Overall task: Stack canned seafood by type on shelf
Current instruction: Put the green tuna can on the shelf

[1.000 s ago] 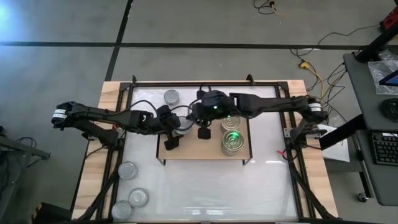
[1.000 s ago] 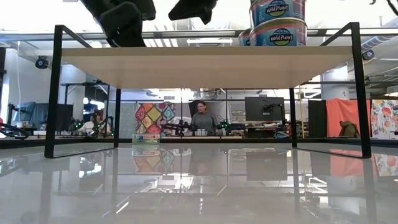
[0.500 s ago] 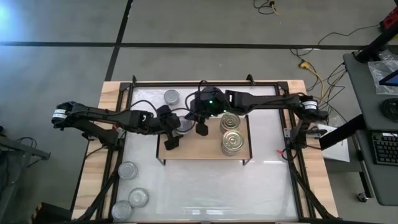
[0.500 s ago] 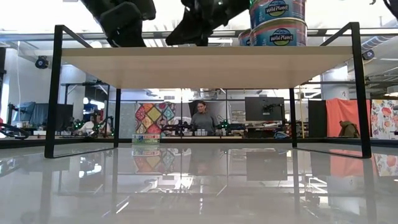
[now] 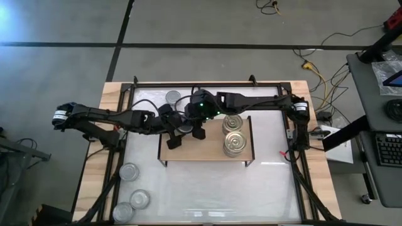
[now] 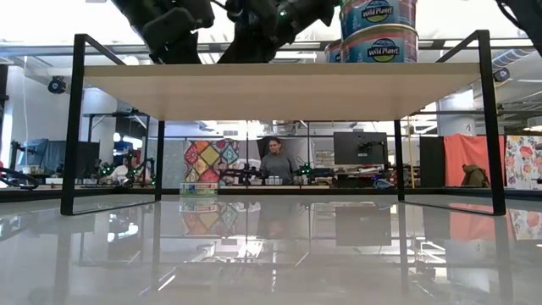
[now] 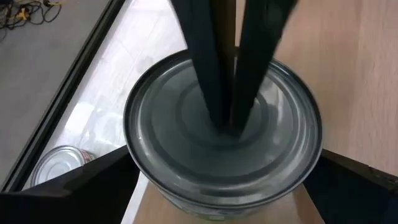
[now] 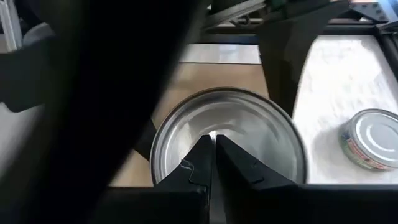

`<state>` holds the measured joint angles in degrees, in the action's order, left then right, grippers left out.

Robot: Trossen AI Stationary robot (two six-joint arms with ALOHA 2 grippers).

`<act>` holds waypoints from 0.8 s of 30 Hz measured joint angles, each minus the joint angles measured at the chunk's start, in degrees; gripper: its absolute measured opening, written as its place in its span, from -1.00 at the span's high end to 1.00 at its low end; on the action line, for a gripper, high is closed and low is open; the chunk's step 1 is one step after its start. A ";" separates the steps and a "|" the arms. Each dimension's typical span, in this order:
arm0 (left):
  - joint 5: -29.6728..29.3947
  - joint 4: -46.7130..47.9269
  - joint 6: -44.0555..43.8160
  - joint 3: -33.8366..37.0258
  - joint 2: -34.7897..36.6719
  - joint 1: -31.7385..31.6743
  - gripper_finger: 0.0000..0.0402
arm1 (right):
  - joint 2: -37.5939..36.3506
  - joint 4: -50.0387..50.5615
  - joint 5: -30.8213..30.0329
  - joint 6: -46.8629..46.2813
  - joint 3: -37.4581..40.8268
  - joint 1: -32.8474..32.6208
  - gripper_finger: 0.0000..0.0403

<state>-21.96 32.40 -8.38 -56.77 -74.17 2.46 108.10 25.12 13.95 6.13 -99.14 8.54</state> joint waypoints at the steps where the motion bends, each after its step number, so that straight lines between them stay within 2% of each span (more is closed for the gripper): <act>1: 0.00 -0.04 0.00 0.00 0.00 -0.02 -0.97 | 0.15 -0.17 -0.04 -0.04 -0.03 0.00 0.94; 11: 0.04 -1.56 0.22 0.00 0.02 -0.02 -0.97 | 0.04 -0.26 -0.43 -0.13 0.28 0.00 0.94; 24: 3.38 -1.55 -0.11 -0.20 0.00 -0.10 -0.99 | 0.16 0.49 -0.60 -0.21 1.35 -0.02 0.94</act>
<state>-18.58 30.85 -8.50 -56.97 -74.17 2.36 108.26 25.61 13.35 5.92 -97.79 8.51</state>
